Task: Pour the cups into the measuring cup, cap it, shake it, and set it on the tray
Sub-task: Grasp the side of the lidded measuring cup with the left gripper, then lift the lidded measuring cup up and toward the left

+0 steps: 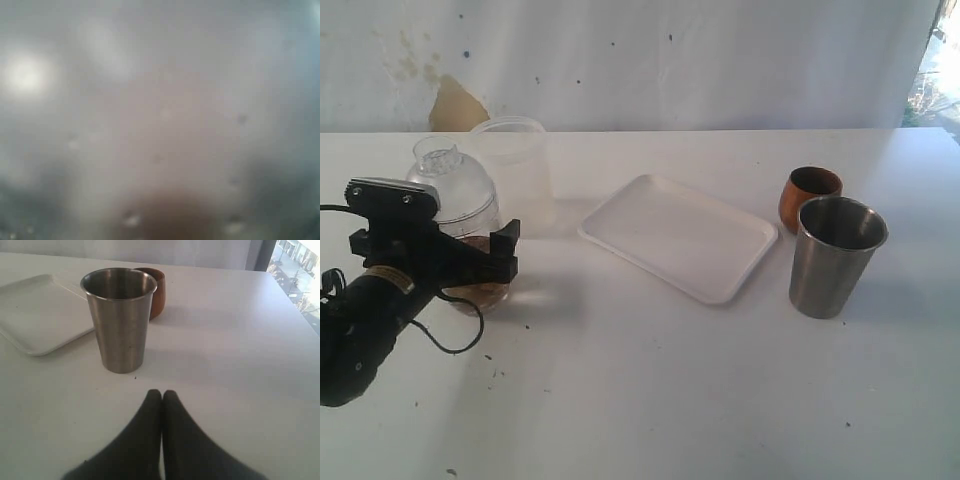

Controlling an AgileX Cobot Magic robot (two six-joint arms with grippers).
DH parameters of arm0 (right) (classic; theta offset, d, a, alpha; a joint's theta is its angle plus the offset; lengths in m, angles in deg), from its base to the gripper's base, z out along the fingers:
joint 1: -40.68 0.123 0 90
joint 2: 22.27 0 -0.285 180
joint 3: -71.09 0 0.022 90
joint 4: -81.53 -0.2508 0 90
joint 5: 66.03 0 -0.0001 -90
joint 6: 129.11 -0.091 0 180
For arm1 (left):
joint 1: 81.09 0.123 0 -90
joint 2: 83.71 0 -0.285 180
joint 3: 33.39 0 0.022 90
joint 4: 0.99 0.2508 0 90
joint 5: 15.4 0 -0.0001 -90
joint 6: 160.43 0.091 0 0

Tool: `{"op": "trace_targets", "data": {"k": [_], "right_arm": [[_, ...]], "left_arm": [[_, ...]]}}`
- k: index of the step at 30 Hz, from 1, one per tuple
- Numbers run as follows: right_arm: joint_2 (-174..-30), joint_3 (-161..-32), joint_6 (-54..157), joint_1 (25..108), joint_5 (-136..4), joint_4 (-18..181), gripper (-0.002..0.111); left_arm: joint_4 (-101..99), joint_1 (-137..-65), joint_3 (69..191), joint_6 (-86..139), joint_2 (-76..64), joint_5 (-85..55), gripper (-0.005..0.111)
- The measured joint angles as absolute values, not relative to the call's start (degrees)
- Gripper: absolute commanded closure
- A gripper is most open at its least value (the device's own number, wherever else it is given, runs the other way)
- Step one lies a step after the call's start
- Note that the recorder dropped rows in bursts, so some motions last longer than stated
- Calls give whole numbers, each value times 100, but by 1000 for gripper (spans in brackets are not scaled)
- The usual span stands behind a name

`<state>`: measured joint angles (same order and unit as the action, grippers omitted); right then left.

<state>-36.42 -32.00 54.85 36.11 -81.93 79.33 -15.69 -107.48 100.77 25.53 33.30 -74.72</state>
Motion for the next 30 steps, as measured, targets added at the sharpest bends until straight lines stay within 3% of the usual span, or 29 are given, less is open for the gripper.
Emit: {"op": "trace_targets", "data": {"k": [10,12,13,16,17,30], "right_arm": [[-3642,-3200,5485,3611,-8193,7933,108],[-3642,-3200,5485,3611,-8193,7933,108],[-3642,-3200,5485,3611,-8193,7933,108],[-3642,-3200,5485,3611,-8193,7933,108],[-3642,-3200,5485,3611,-8193,7933,108],[-3642,-3200,5485,3611,-8193,7933,108]], "left_arm": [[-1612,-10748,10257,2553,3330,-7465,5],[-1636,-10748,10257,2553,3330,-7465,27],[-1646,-10748,10257,2553,3330,-7465,53],[-1645,-10748,10261,2553,3330,-7447,98],[-1645,-10748,10261,2542,3330,-7436,106],[-922,-10739,10270,2193,2708,-6615,107]]}}
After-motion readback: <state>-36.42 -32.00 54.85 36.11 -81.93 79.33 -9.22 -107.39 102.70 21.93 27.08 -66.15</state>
